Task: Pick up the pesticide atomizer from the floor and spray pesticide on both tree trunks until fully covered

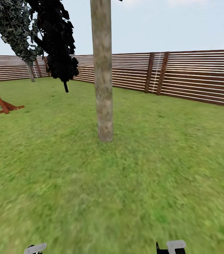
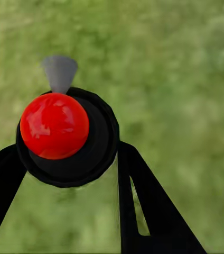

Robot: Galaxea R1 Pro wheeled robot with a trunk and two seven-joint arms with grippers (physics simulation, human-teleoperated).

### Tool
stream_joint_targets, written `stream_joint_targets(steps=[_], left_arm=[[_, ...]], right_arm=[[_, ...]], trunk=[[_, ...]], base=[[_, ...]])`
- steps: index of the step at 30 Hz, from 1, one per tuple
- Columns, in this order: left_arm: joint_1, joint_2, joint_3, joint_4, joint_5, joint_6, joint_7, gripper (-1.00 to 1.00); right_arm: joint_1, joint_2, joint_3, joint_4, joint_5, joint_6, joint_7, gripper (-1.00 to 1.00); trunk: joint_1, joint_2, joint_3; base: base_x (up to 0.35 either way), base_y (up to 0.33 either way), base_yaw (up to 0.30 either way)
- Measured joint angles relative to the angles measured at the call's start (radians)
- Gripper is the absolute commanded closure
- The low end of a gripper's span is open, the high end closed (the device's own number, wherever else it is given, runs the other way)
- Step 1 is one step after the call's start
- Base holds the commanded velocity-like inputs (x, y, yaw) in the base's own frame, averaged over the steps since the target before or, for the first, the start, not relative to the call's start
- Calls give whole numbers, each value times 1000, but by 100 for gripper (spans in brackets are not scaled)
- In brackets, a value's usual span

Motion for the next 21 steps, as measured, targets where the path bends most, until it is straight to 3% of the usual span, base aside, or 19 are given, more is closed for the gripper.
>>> stream_joint_targets(steps=[21], left_arm=[[0,0,0,-1,0,-1,0,100]], right_arm=[[0,0,0,0,0,0,0,-100]], trunk=[[0,0,0]], base=[[340,0,0]])
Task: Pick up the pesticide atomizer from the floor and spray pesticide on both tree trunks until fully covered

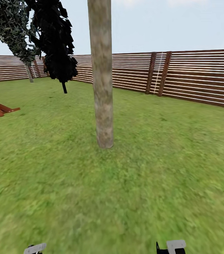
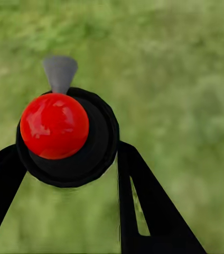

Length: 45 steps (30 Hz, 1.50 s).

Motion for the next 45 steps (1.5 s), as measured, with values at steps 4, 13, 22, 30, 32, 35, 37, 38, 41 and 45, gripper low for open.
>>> stream_joint_targets(steps=[4,13,22,30,32,35,37,38,41,45], left_arm=[[0,0,1,0,0,0,0,100],[0,0,1,-1,0,0,0,100],[0,0,1,0,0,1,0,100],[0,0,1,0,0,1,0,100],[0,0,1,0,0,1,0,100],[0,0,1,0,0,0,0,100],[0,0,0,0,0,0,0,100],[0,0,1,0,0,0,0,100],[0,0,1,0,0,0,0,100],[0,0,1,-1,0,0,0,100]], right_arm=[[0,0,0,0,0,0,0,-100],[0,-1,0,0,0,0,2,-100],[0,0,0,0,0,0,2,-100],[0,-1,0,0,0,0,2,-100],[0,-1,0,0,0,0,2,-100],[0,-1,0,0,0,0,2,-100],[0,0,0,0,0,0,2,-100],[0,-1,0,0,0,0,2,-100],[0,0,0,0,0,0,2,-100],[0,-1,0,0,0,0,2,-100]], trunk=[[0,0,0],[0,0,0],[0,0,0],[0,0,0],[0,0,0],[0,0,0],[0,0,0],[0,0,0],[0,0,0],[0,0,0]], base=[[340,0,0],[340,0,0],[340,0,0],[340,0,0],[340,0,0],[340,0,0],[340,0,0],[340,0,0],[340,0,0],[340,0,0]])
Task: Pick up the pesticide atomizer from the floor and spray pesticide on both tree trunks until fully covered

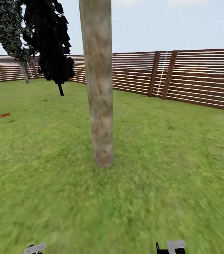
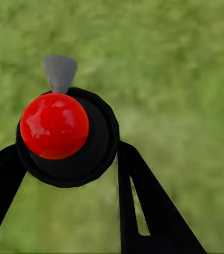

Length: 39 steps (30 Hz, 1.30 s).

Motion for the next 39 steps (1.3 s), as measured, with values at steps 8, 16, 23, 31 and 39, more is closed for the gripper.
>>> stream_joint_targets(steps=[8,16,23,31,39], left_arm=[[0,1,0,0,0,-1,0,100],[1,7,0,0,1,-1,0,100],[-4,5,-18,-14,-16,5,-15,100],[-84,104,-136,-118,-309,31,-608,100],[-176,60,-143,-320,-646,223,-1069,100]], right_arm=[[0,1,-1,0,0,0,-1,-100],[0,-1,-2,0,1,0,1,-100],[-2,0,-2,-151,101,4,41,-100],[-32,-7,1,-383,316,102,644,-100],[-178,80,1,-458,477,318,1028,-100]], trunk=[[0,0,0],[0,0,0],[1,0,0],[1,0,0],[1,0,0]], base=[[340,0,0],[340,0,0],[131,0,0],[1,0,0],[0,0,0]])
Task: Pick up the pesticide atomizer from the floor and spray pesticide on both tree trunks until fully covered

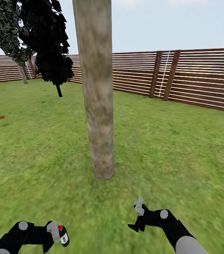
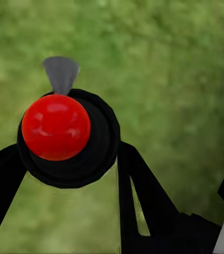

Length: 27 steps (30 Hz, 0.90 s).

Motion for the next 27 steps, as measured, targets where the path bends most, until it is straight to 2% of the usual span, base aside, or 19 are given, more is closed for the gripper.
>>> stream_joint_targets(steps=[2,5,7,9,13,16,17,18,19,20,25,27], left_arm=[[12,-11,-12,11,9,10,11,100],[8,1,-15,5,-5,4,5,100],[6,2,-7,3,-17,-2,-6,100],[6,1,-17,2,-22,-3,-17,100],[3,-22,-40,-7,-24,-1,-37,100],[-6,-39,-56,-15,-27,0,-23,100],[-7,-60,-246,-15,-35,-1,-23,100],[-9,-143,-278,-16,-26,0,-22,100],[-9,-165,-293,-16,-26,0,-22,100],[-11,-140,-305,-17,-32,2,-21,100],[-13,-149,-318,-19,-38,1,-20,100],[-13,-161,-318,-20,-41,0,-17,100]], right_arm=[[0,11,11,11,1,-1,-11,-100],[0,28,12,16,1,-2,-5,-100],[0,40,3,5,3,-2,6,-100],[0,51,4,-6,3,-1,17,-100],[0,68,27,-8,-2,-2,39,-100],[0,85,44,-15,-3,-2,56,-100],[-1,111,220,-17,-3,-3,103,-100],[-1,120,231,-18,-3,-2,107,100],[-1,120,231,-18,-1,-2,108,100],[-1,121,232,-18,-1,-2,108,100],[-1,121,233,-18,-1,-3,109,100],[-1,121,233,-19,-1,-3,109,100]], trunk=[[0,0,0],[0,0,0],[0,0,0],[0,0,0],[0,0,0],[0,0,0],[0,0,0],[0,0,0],[0,0,0],[0,0,0],[0,0,0],[0,0,0]], base=[[0,0,0],[0,0,0],[0,0,0],[0,0,0],[0,0,0],[0,0,0],[0,0,0],[0,0,0],[0,0,0],[0,0,0],[0,0,0],[0,0,0]])
